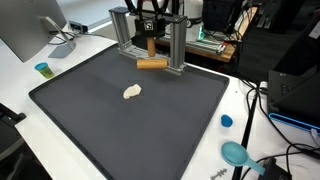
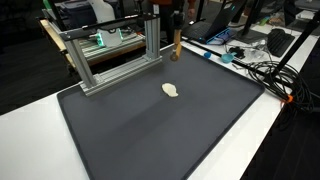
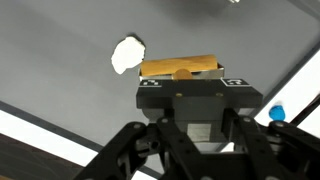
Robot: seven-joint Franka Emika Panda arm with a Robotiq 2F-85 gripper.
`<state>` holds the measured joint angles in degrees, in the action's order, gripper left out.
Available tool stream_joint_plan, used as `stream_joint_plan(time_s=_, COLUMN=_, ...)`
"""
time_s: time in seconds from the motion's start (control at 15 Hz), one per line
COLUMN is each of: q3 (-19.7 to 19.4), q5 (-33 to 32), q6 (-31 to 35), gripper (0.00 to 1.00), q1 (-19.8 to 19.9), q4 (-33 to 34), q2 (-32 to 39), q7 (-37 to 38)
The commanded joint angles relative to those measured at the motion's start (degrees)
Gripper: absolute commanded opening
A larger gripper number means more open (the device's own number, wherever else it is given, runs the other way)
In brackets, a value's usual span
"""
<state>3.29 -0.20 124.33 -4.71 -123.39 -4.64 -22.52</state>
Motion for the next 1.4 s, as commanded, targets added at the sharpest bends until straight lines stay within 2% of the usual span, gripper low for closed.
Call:
stream_joint_plan(time_s=0.0, q3=-2.1, q5=0.4, q6=0.0, gripper=0.22, q1=1.1, q4=4.6, q2=4.1, q7=-14.9)
stream_joint_plan(time_s=0.33, q3=-3.1, q5=2.7, q6=-5.2, gripper=0.22, q1=4.6, q4=16.9, q2=13.4, q7=-35.9)
stream_joint_plan(time_s=0.53, q3=-2.8, q5=1.0, q6=-9.4, gripper=0.22, q1=6.9, q4=22.3, q2=17.7, q7=-46.0)
stream_joint_plan(time_s=0.6, q3=-2.5, q5=0.9, q6=-5.7, gripper=0.22, q1=6.2, q4=17.0, q2=14.5, q7=-40.0)
stream_joint_plan(time_s=0.67, q3=-2.5, q5=0.9, q6=-6.1, gripper=0.47, q1=6.7, q4=17.9, q2=15.6, q7=-40.8)
stream_joint_plan(time_s=0.8, q3=-2.4, q5=0.9, q6=-5.9, gripper=0.47, q1=6.7, q4=17.7, q2=16.0, q7=-40.5)
stream_joint_plan(time_s=0.87, q3=-2.3, q5=0.9, q6=-5.9, gripper=0.22, q1=6.6, q4=17.6, q2=15.9, q7=-40.4)
stream_joint_plan(time_s=1.0, q3=-2.2, q5=-2.4, q6=0.3, gripper=0.22, q1=6.1, q4=14.2, q2=14.4, q7=-41.5)
stream_joint_plan(time_s=1.13, q3=-2.3, q5=-3.1, q6=2.6, gripper=0.22, q1=6.9, q4=11.9, q2=14.3, q7=-44.0)
stream_joint_plan(time_s=1.33, q3=-2.3, q5=-2.0, q6=-0.2, gripper=0.22, q1=7.7, q4=9.6, q2=14.2, q7=-47.0)
